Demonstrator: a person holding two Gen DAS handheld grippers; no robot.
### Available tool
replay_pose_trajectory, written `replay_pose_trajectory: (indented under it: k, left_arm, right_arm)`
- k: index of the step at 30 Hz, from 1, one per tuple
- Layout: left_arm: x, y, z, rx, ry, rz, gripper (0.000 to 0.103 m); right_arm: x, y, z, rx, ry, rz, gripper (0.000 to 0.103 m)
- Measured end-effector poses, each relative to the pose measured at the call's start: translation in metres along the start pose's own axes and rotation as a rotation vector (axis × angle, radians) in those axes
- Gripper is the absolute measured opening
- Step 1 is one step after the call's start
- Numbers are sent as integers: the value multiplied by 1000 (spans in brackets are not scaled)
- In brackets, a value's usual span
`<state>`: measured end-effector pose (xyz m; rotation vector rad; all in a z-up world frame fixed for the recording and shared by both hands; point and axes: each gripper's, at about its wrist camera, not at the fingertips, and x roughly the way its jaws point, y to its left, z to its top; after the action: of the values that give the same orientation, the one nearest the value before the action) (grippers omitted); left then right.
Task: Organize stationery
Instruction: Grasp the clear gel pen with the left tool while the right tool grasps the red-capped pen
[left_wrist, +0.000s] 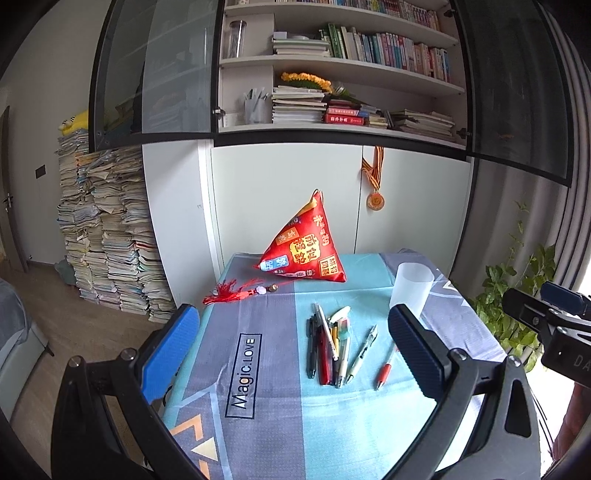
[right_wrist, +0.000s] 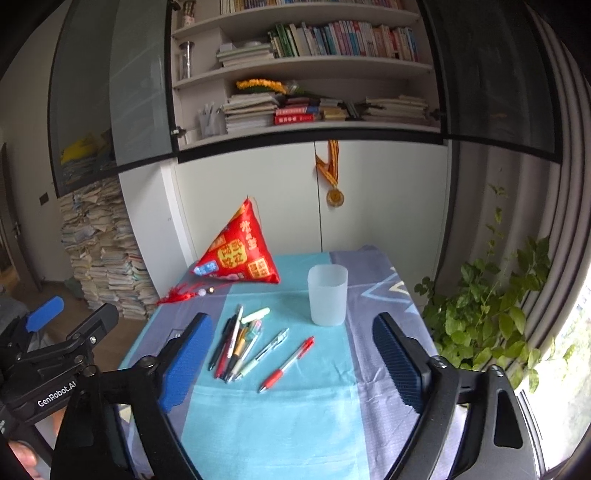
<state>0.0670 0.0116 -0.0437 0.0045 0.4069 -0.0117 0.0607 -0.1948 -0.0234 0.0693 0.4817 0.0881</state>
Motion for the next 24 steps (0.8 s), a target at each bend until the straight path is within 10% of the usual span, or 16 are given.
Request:
replay_pose_trajectory:
  k: [7, 19, 24]
  left_arm:
    - [41, 12, -8, -14, 89, -1, 99]
    - [120, 7, -28, 5, 265, -50, 72]
    - [147, -14, -30, 31, 349, -204, 50]
  right_arm:
    - [49, -12, -10, 72, 172, 24, 47]
    - [142, -28, -32, 145, 402, -7, 44]
    - [178, -36, -40, 176, 488, -17, 44]
